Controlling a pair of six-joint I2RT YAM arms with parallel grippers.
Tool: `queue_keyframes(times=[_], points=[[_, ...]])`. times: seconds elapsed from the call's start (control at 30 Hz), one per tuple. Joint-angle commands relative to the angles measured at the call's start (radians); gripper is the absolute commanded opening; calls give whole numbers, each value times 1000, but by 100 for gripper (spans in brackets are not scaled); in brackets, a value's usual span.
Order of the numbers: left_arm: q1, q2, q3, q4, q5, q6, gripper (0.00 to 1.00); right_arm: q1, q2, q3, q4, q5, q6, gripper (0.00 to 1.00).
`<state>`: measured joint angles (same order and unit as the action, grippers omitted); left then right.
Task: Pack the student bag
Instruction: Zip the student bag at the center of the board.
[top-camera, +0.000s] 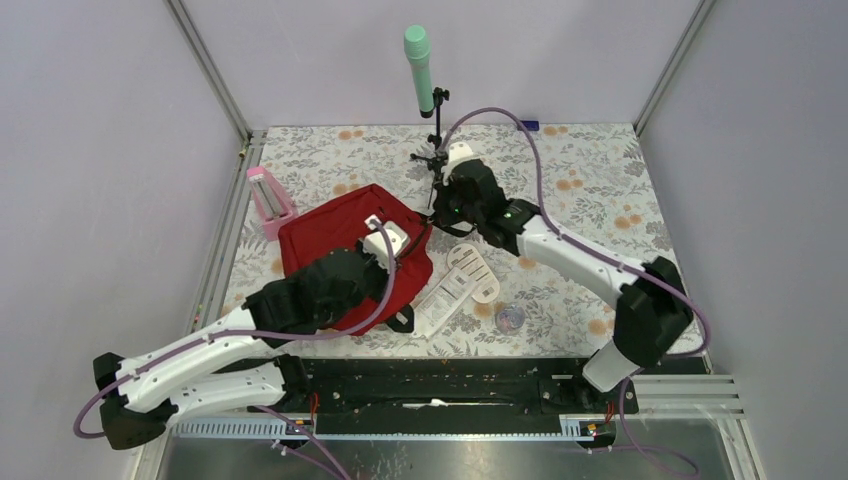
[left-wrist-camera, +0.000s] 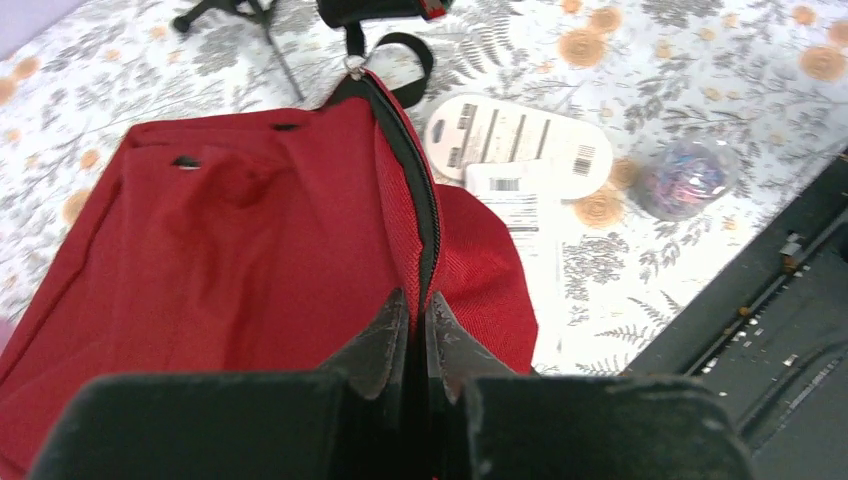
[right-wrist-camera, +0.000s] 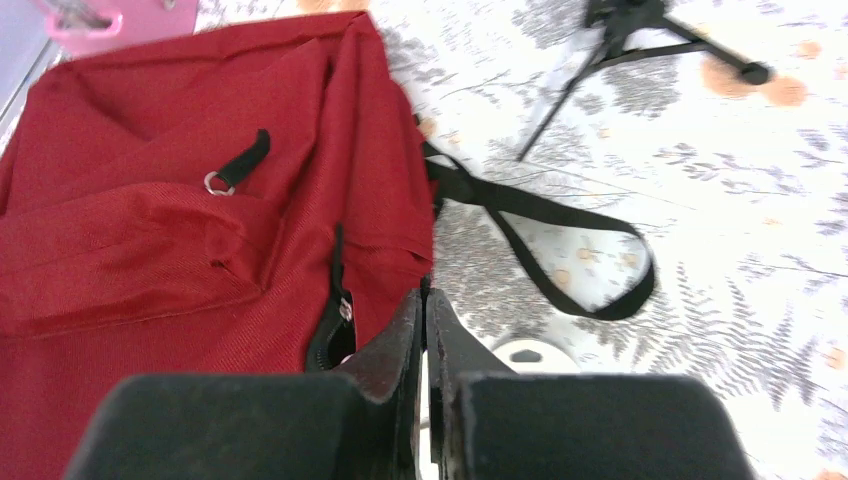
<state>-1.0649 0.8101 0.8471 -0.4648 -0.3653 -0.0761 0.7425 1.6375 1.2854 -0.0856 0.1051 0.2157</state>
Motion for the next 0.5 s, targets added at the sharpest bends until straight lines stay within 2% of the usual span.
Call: queue_keyframes(times=[0.0, 0.03, 0.07, 0.1, 0.13, 0.17, 0.23, 0.3, 0.47], points=[[-7, 72, 95, 154, 271, 51, 0, -74, -138, -71, -19, 229, -71, 0], [-7, 96, 95, 164, 329, 54, 0, -75, -163, -95, -21, 239, -68, 3], [-7, 125, 96, 169, 390, 55, 0, -74, -185, -122, -25, 248, -73, 12], [-7, 156, 100, 170, 445, 55, 6, -74, -204, -148, -31, 266, -75, 23], [-7, 187, 105, 162, 500, 55, 20, -75, -220, -173, -40, 290, -78, 36], [-7, 221, 112, 149, 545, 53, 40, -74, -235, -197, -49, 320, -81, 49], [-9, 279, 126, 119, 615, 31, 68, -75, -265, -236, -70, 370, -88, 67], [-9, 306, 125, 108, 649, 8, 78, -74, -297, -264, -92, 401, -98, 77], [-7, 234, 95, 187, 606, -10, 91, -75, -379, -289, -108, 383, -107, 88]])
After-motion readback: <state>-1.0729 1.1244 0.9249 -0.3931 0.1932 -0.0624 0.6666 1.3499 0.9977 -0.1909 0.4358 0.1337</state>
